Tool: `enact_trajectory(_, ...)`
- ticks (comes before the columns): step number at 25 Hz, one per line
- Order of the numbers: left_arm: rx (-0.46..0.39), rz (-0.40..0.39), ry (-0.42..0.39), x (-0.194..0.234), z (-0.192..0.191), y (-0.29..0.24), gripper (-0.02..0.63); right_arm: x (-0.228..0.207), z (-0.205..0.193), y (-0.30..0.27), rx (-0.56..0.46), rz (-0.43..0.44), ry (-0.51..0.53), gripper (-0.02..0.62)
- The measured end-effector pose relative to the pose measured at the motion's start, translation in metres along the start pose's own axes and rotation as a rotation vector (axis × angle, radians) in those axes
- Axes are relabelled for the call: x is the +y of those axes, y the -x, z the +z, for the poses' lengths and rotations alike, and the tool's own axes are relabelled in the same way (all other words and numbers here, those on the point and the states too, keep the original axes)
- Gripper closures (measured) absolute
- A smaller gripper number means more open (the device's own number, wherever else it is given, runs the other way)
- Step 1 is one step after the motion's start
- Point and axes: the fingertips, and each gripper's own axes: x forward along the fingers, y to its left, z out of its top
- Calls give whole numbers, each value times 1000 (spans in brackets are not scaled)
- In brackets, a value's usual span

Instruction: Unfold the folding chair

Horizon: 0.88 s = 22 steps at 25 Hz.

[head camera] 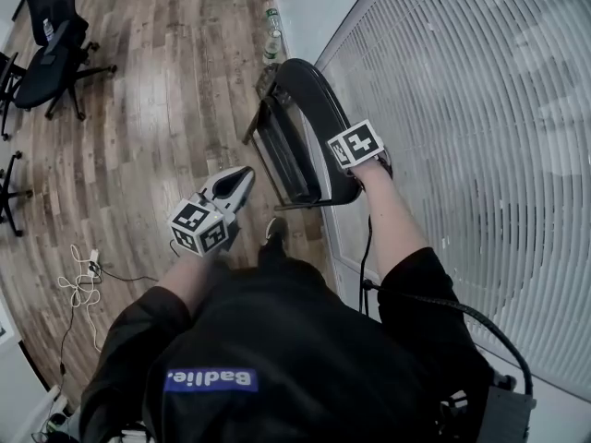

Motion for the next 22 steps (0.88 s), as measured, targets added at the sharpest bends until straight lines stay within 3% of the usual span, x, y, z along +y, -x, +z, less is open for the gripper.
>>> enact_trajectory(11,60,-9,25,12,-35,-33,597,-7,-6,-12,-4,2,-1,499)
enact_trajectory(22,141,8,81,25,-81,-72,531,-4,-13,-16,-12,18,-1,499)
